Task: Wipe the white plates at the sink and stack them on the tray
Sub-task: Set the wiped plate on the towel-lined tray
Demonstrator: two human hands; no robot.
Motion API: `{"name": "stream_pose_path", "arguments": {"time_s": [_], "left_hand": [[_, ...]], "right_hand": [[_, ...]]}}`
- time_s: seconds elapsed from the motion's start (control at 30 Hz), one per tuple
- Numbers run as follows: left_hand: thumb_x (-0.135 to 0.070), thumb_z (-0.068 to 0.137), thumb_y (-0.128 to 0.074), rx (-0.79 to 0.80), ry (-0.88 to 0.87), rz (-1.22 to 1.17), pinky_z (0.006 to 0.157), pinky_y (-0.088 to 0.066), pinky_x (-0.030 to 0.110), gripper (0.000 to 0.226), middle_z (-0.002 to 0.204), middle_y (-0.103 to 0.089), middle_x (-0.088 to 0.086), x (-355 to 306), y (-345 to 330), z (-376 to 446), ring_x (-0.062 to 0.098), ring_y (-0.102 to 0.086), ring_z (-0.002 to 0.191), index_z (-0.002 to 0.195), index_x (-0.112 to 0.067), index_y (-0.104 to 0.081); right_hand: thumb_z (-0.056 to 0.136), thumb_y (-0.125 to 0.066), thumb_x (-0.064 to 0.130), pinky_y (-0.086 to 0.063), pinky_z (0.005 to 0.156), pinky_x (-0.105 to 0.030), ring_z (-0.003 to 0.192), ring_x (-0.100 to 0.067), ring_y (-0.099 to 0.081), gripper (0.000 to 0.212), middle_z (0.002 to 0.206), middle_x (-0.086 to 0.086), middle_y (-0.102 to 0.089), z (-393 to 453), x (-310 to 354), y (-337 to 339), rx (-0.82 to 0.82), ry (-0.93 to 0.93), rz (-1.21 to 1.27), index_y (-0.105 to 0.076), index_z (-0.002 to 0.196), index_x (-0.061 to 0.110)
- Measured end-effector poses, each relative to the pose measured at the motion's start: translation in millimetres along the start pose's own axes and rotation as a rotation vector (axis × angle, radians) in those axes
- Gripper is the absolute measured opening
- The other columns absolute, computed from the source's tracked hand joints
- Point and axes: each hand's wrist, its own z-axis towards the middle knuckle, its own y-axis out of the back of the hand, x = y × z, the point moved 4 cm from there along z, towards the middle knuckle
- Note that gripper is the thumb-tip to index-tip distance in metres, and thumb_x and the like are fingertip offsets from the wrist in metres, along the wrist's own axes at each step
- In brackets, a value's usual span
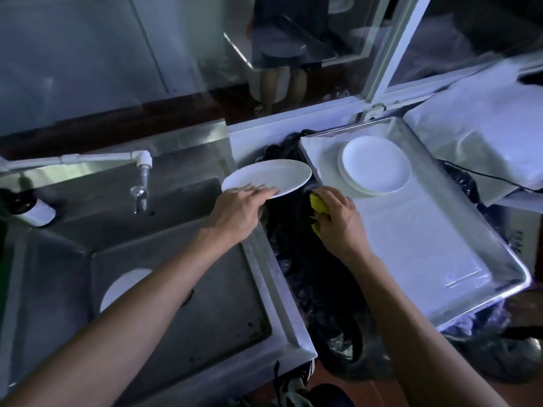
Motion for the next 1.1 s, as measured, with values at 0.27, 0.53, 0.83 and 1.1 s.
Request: {"name": "stream_pose_path", "arguments": {"time_s": [0.27, 0.53, 0.83, 1.1], "left_hand": [[0.008, 0.09, -0.052, 0.081, -0.137, 0.023, 0.101, -0.052, 0.047, 0.053, 0.135, -0.066, 0.008, -86, -56, 91, 0.036, -0.063, 0.123, 0.135, -0.017, -0.066], [-0.001, 0.097, -0.035, 0.269, -0.184, 0.128, 0.114, -0.031, 0.038, 0.063, 0.158, -0.043, -0.005, -147, -130, 168, 0.024, -0.041, 0.145, 0.153, -0.03, -0.042], [0.005, 0.088, -0.051, 0.291, -0.204, 0.188, 0.099, -0.042, 0.046, 0.057, 0.143, -0.06, 0.005, -173, -177, 195, 0.031, -0.056, 0.128, 0.14, -0.018, -0.059], [0.004, 0.087, -0.055, 0.326, -0.221, 0.249, 0.102, -0.04, 0.051, 0.061, 0.147, -0.054, 0.008, -177, -198, 211, 0.034, -0.051, 0.131, 0.145, -0.017, -0.052]], "right_hand": [[0.068, -0.065, -0.008, -0.05, 0.087, -0.047, 0.107, -0.037, -0.058, 0.066, 0.13, 0.006, -0.063, -1, -90, 69, -0.055, -0.046, 0.044, -0.062, 0.126, 0.022], [0.066, -0.069, -0.011, -0.051, 0.083, -0.049, 0.103, -0.033, -0.057, 0.074, 0.13, 0.013, -0.061, -9, -161, 98, -0.127, -0.139, 0.017, -0.057, 0.123, 0.035], [0.079, -0.061, -0.004, -0.046, 0.092, -0.047, 0.114, -0.032, -0.052, 0.06, 0.139, 0.008, -0.057, -10, -209, 103, -0.068, -0.242, -0.009, -0.06, 0.132, 0.024], [0.087, -0.061, 0.001, -0.045, 0.094, -0.049, 0.117, -0.032, -0.052, 0.052, 0.141, 0.006, -0.056, -5, -227, 99, -0.04, -0.255, -0.014, -0.059, 0.134, 0.024]]}}
